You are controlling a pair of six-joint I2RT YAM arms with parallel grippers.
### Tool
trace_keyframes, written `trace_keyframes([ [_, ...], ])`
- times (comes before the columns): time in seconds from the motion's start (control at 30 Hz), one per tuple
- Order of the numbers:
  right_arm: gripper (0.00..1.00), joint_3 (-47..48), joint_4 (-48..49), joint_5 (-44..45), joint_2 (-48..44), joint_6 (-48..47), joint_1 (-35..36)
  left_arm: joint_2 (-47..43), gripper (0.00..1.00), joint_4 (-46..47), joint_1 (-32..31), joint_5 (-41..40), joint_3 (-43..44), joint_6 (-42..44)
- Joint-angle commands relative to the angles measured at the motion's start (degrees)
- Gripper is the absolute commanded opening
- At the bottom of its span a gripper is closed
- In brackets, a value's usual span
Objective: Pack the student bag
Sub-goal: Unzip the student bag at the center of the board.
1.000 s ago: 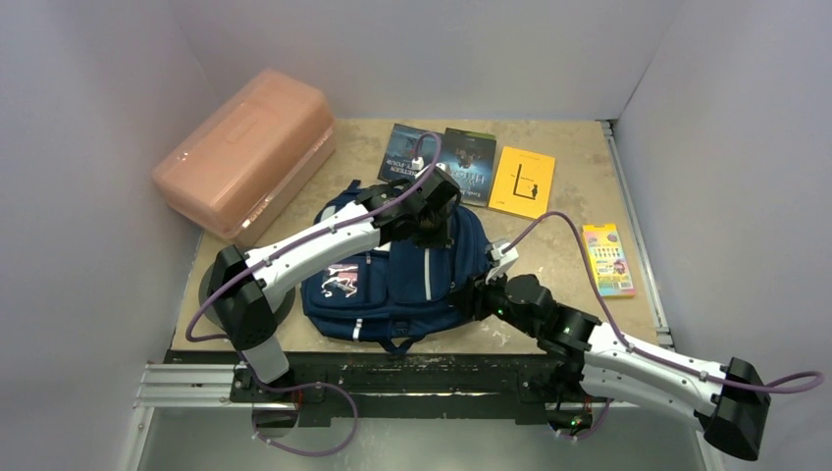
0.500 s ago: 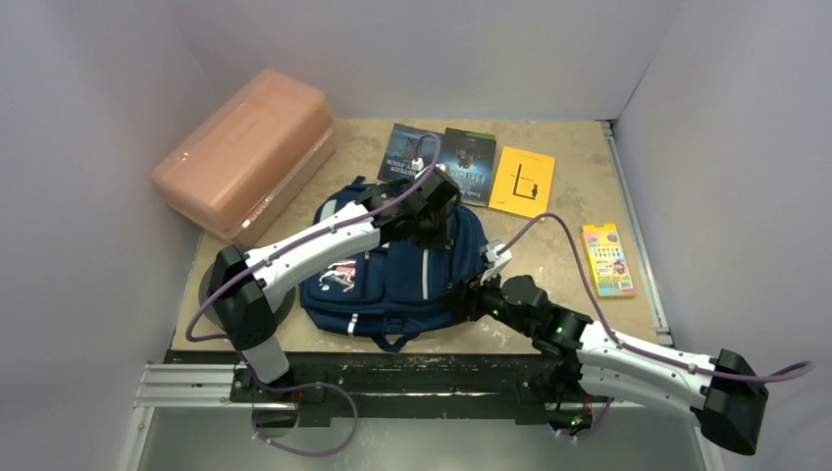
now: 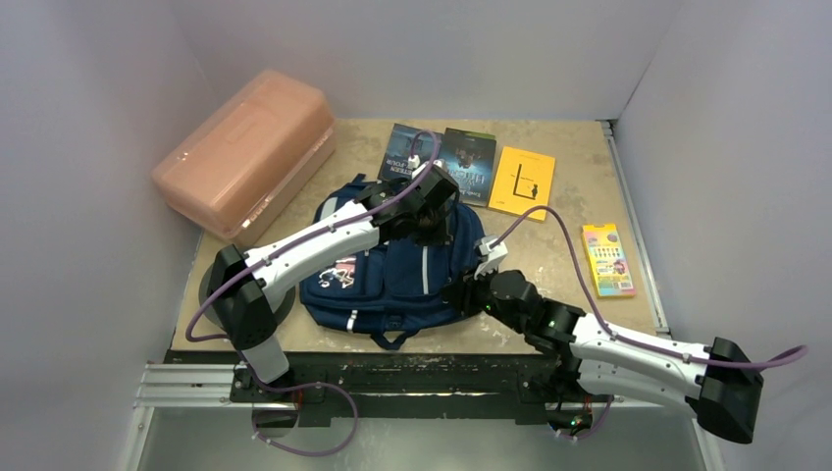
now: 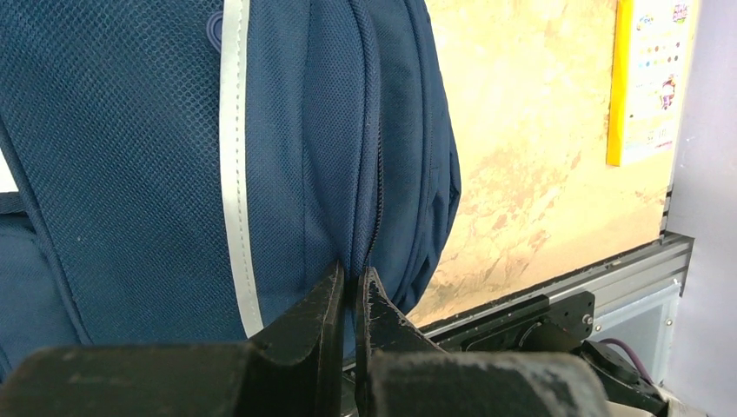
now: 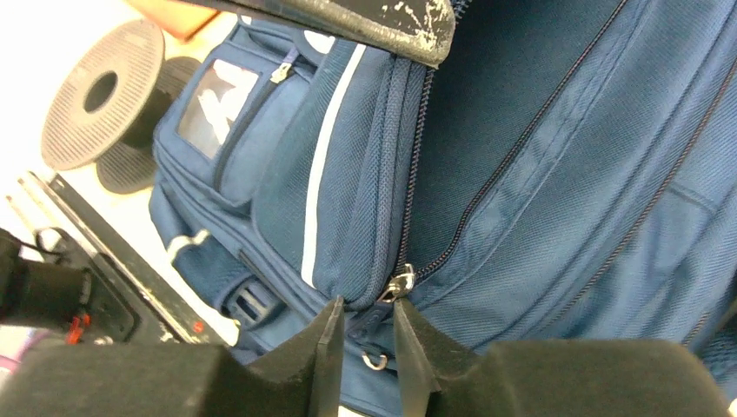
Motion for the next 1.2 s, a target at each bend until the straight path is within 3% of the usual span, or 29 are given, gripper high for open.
trace_keyframes([
  [0.0, 0.23, 3.7, 0.4, 6.0, -0.1, 9.9, -0.3, -2.3, 0.00, 5.4, -1.1, 4.3, 3.7, -3.5],
  [0.07, 0.10, 2.8, 0.3, 6.3, -0.8, 12.5, -0.3, -2.3, 0.00, 5.4, -1.1, 4.2, 3.7, -3.5],
  [0.17, 0.00, 1.4, 1.0, 5.3, -1.0, 12.6, -0.3, -2.2, 0.00, 5.3, -1.0, 3.5, 4.1, -3.5],
  [0.4, 0.00, -0.2, 3.1, -6.0, -1.7, 3.1, -0.3, -3.0, 0.00, 4.3, -0.1, -0.6, 4.8, -4.2],
  [0.53, 0.00, 2.2, -4.2, -1.3, -4.7, 6.0, -0.3, -3.9, 0.00, 4.2, 0.3, -0.5, 4.9, -3.9],
  [0.6, 0.29, 5.2, -8.6, 0.1, -5.7, 7.7, -0.3, -4.4, 0.00, 4.7, 0.3, 1.2, 4.6, -2.8],
  [0.67, 0.46, 9.7, -13.8, 1.2, -5.4, 6.3, -0.3, -4.7, 0.00, 4.9, 0.3, 4.2, 4.4, -0.4],
  [0.83, 0.59, 15.9, -17.9, -5.5, -5.3, 5.3, -1.4, -5.9, 0.00, 3.1, 0.3, 9.0, 3.1, 4.5],
  [1.17, 0.59, 17.7, -17.1, -21.6, -1.6, 5.5, -11.8, -7.7, 0.00, 2.2, 0.3, 12.7, 3.6, 9.4],
])
